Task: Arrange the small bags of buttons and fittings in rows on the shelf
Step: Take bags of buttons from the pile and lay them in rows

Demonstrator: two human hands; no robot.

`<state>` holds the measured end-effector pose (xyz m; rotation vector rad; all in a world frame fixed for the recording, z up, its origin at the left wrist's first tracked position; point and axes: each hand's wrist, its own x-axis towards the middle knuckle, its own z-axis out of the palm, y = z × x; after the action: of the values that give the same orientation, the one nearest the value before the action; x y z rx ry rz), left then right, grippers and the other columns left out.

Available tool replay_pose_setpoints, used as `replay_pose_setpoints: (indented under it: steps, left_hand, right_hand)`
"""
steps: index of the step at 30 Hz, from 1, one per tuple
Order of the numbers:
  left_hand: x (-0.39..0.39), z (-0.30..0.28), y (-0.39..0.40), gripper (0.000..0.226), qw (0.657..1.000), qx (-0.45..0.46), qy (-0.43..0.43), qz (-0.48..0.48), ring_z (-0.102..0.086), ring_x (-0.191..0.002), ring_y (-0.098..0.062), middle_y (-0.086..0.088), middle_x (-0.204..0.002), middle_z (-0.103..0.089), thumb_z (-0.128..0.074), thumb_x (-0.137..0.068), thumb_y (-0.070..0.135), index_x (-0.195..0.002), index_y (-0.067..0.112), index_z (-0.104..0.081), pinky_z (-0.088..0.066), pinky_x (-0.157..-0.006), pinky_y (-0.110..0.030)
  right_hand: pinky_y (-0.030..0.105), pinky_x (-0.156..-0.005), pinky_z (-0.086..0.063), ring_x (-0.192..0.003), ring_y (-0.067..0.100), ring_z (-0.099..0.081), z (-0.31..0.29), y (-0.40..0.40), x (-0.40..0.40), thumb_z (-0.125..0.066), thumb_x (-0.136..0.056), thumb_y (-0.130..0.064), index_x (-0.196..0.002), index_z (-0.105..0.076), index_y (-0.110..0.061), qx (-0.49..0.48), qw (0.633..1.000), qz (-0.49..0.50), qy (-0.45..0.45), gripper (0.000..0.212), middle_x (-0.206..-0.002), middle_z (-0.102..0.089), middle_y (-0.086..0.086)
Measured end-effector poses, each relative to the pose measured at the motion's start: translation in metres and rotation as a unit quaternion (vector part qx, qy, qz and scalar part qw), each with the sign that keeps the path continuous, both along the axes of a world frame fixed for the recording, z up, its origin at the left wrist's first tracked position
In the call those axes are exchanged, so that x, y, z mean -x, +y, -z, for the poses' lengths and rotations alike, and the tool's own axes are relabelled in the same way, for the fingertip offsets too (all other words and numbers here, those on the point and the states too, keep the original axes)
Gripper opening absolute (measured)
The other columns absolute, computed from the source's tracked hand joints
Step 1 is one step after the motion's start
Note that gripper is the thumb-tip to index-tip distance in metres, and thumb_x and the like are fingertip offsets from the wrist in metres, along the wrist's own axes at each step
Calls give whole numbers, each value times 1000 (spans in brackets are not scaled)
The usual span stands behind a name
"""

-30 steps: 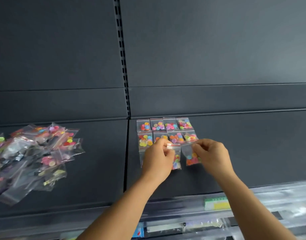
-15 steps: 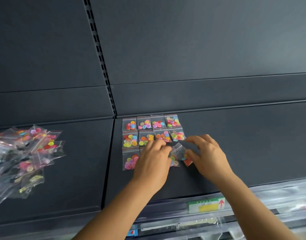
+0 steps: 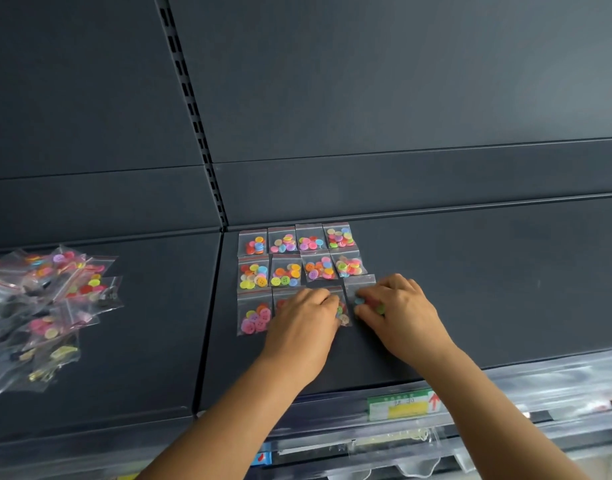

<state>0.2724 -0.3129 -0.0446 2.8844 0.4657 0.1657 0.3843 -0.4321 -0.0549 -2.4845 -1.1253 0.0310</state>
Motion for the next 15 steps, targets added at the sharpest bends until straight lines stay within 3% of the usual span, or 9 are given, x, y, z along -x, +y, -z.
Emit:
replay_pose_setpoints:
  steps: [6, 15]
  left_hand:
    - [0, -2, -2, 41, 1000, 9, -2, -3, -41, -127, -18, 1, -137, -48, -42, -100, 28, -137, 13, -46, -36, -104, -32]
    - [-6, 1, 0, 38, 1000, -7, 13, -7, -43, -124, -22, -2, -135, -49, -46, -98, 20, -135, 11, -48, -38, -101, -35]
  right_hand:
    - [37, -83, -49, -102, 28, -55, 3, 0, -1, -65, -86, -26, -112, -69, -20, -23, 998, -42, -34, 27, -116, -62, 3]
    - [38, -87, -48, -106, 26, -54, 2, 6, 0, -60, -89, -30, -116, -67, -21, 4, 998, -39, -45, 30, -119, -61, 0]
